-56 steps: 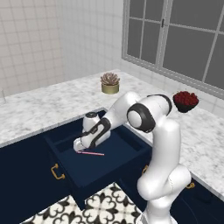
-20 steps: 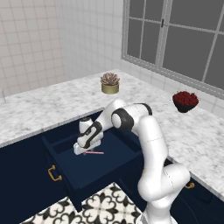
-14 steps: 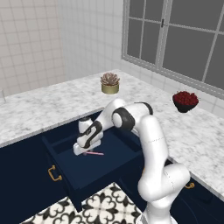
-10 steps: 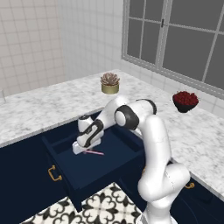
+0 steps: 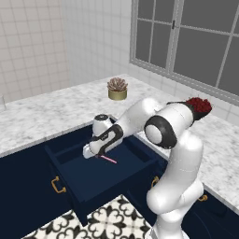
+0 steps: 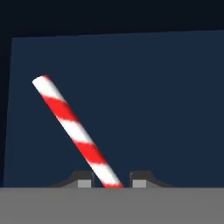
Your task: Take a straw from the drawer in front and place it inside the glass cup on the dining counter.
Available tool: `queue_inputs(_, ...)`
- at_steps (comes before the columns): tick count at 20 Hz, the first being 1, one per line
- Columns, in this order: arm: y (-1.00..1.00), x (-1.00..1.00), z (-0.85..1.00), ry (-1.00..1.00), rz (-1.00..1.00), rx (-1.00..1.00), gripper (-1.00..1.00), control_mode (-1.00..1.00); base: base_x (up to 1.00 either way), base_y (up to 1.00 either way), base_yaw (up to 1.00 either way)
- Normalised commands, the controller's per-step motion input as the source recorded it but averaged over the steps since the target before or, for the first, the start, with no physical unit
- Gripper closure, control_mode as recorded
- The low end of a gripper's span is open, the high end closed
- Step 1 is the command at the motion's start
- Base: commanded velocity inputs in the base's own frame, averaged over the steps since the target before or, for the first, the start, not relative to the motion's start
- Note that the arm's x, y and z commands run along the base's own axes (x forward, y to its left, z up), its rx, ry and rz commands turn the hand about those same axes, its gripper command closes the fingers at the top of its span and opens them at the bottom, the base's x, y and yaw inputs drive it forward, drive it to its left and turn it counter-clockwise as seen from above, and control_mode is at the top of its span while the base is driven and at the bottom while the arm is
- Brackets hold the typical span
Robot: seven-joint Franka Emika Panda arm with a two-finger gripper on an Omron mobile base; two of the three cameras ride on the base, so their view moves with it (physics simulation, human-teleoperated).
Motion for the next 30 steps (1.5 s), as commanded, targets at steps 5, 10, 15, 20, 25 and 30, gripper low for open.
queue_inputs(5, -0.21, -0.21, 1.00, -0.13, 0.00, 0.17, 1.00, -1.00, 0.00, 0.00, 0.00)
queue_inputs(10, -0.13, -0.05, 1.00, -0.12, 0.00, 0.13, 1.00, -1.00, 0.00, 0.00, 0.00)
queue_inputs(15, -0.30, -0.14, 1.00, -0.07, 0.00, 0.06, 1.00, -1.00, 0.00, 0.00, 0.00)
queue_inputs(20, -0.37, -0.08, 1.00, -0.04, 0.00, 0.00, 1.00, -1.00, 0.00, 0.00, 0.00)
queue_inputs(25, -0.59, -0.42, 1.00, -0.17, 0.00, -0.09, 1.00, -1.00, 0.00, 0.00, 0.00)
queue_inputs(30, -0.62, -0.46, 0.72, -0.19, -0.01, -0.15, 1.00, -1.00, 0.00, 0.00, 0.00)
